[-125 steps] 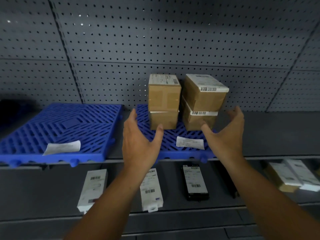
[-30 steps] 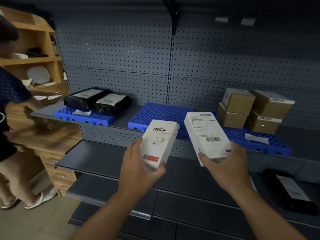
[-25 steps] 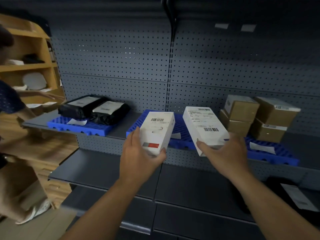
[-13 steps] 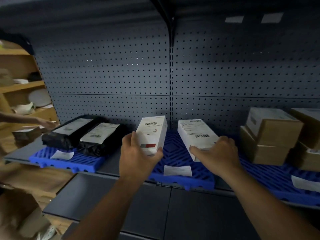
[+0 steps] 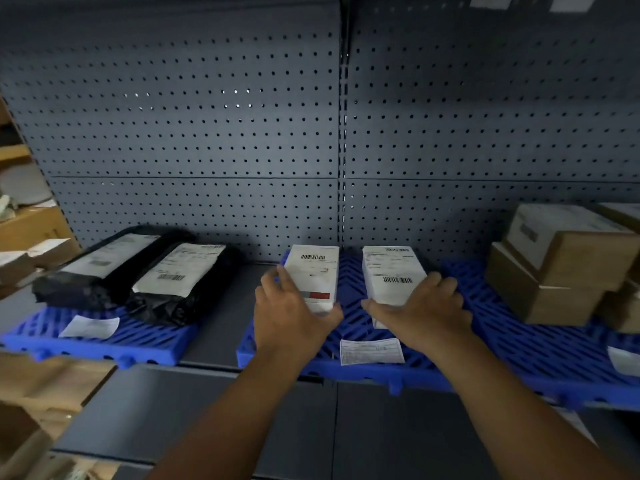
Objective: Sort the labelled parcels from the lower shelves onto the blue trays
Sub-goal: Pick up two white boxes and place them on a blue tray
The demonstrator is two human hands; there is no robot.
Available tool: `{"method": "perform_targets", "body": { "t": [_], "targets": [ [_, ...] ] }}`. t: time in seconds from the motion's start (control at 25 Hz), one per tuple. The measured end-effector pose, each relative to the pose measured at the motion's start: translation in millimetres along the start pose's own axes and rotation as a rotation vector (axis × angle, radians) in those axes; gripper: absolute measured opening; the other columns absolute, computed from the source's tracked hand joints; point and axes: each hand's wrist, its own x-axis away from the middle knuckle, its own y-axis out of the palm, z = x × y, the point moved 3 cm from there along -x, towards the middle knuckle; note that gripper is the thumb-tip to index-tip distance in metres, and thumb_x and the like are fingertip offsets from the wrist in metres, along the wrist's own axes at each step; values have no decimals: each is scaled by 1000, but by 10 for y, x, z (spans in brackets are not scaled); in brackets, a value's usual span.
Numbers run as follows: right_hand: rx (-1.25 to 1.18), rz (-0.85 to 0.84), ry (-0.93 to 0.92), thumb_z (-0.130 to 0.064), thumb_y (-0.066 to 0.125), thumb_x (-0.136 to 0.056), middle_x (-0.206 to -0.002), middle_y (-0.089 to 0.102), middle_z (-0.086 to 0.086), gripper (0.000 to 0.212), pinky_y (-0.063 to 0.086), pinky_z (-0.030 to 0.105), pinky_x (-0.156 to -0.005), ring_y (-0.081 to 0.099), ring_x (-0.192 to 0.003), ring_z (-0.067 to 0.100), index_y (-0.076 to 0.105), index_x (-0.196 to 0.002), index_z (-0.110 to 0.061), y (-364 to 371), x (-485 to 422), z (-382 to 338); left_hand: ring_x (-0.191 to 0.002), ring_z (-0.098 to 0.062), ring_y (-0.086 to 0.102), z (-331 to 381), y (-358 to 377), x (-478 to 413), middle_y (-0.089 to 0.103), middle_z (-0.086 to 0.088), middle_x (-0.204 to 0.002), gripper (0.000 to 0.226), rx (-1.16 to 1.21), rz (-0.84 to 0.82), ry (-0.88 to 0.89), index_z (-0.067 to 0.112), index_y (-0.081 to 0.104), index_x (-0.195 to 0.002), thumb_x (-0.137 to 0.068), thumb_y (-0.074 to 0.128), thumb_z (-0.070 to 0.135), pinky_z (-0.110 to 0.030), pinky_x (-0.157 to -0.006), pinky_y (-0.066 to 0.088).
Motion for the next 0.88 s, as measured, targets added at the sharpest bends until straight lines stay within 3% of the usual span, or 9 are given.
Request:
{"method": "perform_targets", "body": {
  "t": [0.16,0.68,0.76,0.88],
  "targets": [
    [85,19,-10,-104,42,-54,-149,28,16,142,39,53,-102,37,-135,36,15,-151,-4,-7,40,-67,-125,-30,41,0,-2,-14,42,-13,-141,128,-84,-16,14,-1,19,-155,-68,61,81,-39,-107,39],
    [64,23,-17,-107,37,-49,-150,29,14,143,39,55,-104,36,-137,35,21,-149,-6,12,109,-89,-131,-28,37,17,-25,-1,36,-13,-147,134,-155,-96,15,-2,12,-156,-69,39,96,-37,-113,34],
    [90,-7,-8,-110,29,-46,-152,27,14,149,37,58,-104,33,-139,35,18,-152,-7,-7,139,-93,-139,-31,31,25,-62,10,28,-17,-156,134,-129,-126,-12,-1,8,-158,-70,25,98,-40,-117,28],
    [91,-55,0,-113,16,-39,-159,21,14,158,32,61,-107,27,-144,36,11,-157,-8,-81,206,-61,-155,-32,2,91,-156,54,1,-16,-168,120,32,-138,1,8,-3,-161,-77,9,93,-43,-125,4]
  ]
}}
